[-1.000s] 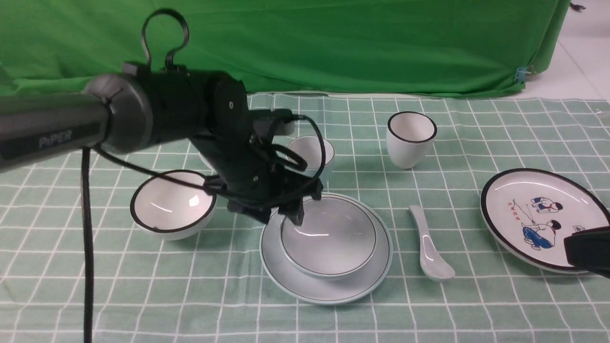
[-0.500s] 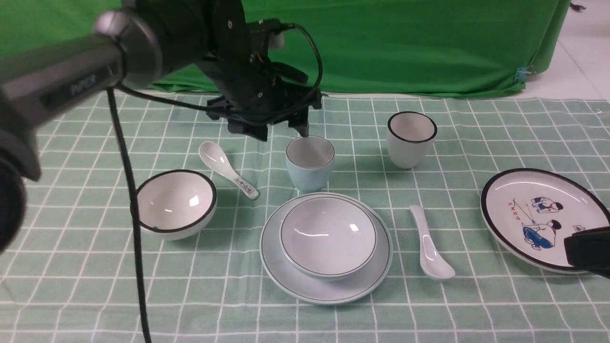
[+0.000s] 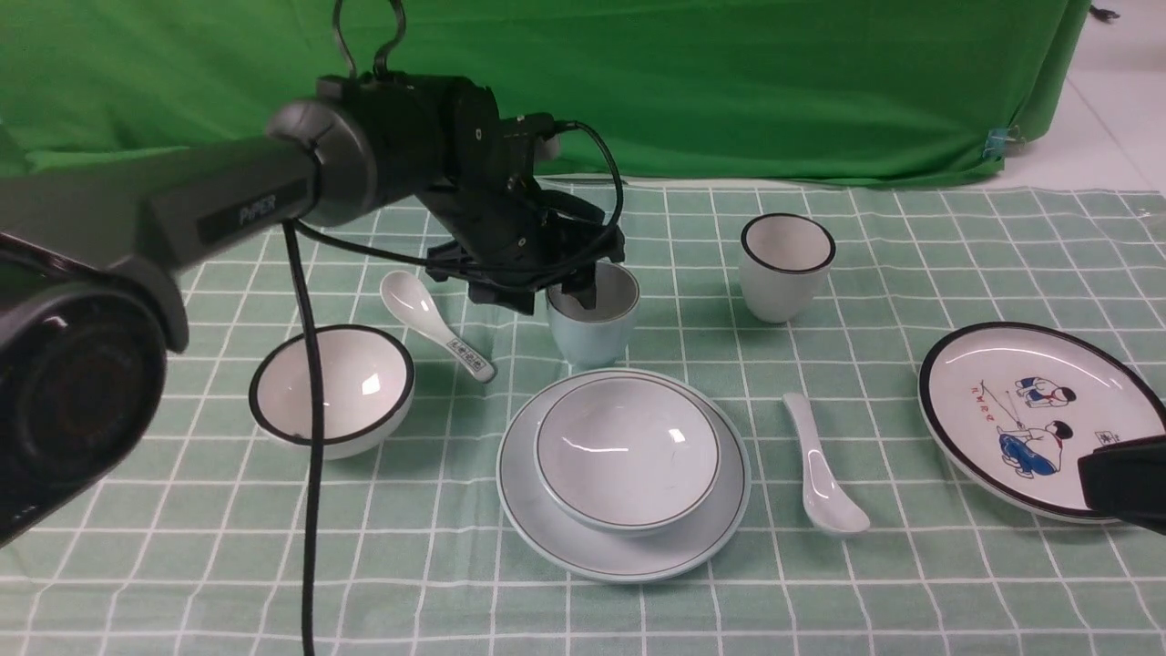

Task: Place the bowls on the plates on the blue tablecloth, put the cups on the bowls, and place the spoons in the cups.
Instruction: 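Grasp the light green cup by its rim with the left gripper, then place the cup upside down onto the bowl on the plate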

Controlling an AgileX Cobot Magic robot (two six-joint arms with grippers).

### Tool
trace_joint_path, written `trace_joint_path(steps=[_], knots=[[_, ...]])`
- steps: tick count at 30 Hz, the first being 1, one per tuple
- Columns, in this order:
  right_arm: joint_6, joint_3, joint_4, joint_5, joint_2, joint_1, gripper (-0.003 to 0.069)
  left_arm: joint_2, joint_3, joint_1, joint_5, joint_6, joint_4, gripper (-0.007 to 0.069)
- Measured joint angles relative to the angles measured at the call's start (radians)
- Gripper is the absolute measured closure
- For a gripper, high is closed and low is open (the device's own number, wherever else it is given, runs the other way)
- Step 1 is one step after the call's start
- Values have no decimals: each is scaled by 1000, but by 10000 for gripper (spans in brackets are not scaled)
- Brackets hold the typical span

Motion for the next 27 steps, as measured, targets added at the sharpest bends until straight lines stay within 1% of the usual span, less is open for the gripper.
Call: trace_joint_path(steps=[1, 2, 3, 4, 6, 7, 11, 12, 13, 15, 16, 17, 20, 23, 25, 27], knots=[[0, 0, 0, 0, 0, 0, 569, 1, 0, 0, 0, 0, -1, 302], [0, 0, 0, 0, 0, 0, 569, 2, 0, 0, 1, 0, -1, 326], [0, 0, 0, 0, 0, 0, 569, 2, -1, 0, 6, 2, -1, 436], [0, 0, 0, 0, 0, 0, 569, 2, -5, 0, 12, 7, 0, 503], [0, 0, 0, 0, 0, 0, 569, 2, -19, 0, 43, 30, 2, 565], [0, 0, 0, 1, 0, 0, 569, 2, -32, 0, 63, 38, 2, 578], [0, 0, 0, 3, 0, 0, 569, -27, -115, 0, 181, 76, 47, 587], [0, 0, 0, 3, 0, 0, 569, -31, -120, 0, 188, 78, 49, 587], [0, 0, 0, 3, 0, 0, 569, -67, -156, 0, 243, 122, 51, 587], [0, 0, 0, 3, 0, 0, 569, -100, -166, 0, 273, 150, 41, 587], [0, 0, 0, 3, 0, 0, 569, -133, -170, -4, 307, 194, 29, 587], [-1, 0, 0, 3, 0, 0, 569, -160, -168, -8, 333, 214, 20, 587], [-3, 0, -1, 3, 0, 0, 569, -223, -109, -28, 403, 254, -17, 587], [-3, 7, -1, 2, 0, 0, 569, -263, 0, -54, 395, 266, -26, 587], [-4, 28, -1, 2, 0, 0, 569, -283, 120, -80, 332, 270, -28, 587], [-4, 45, -1, 3, 0, 0, 569, -288, 188, -100, 279, 277, -28, 587]])
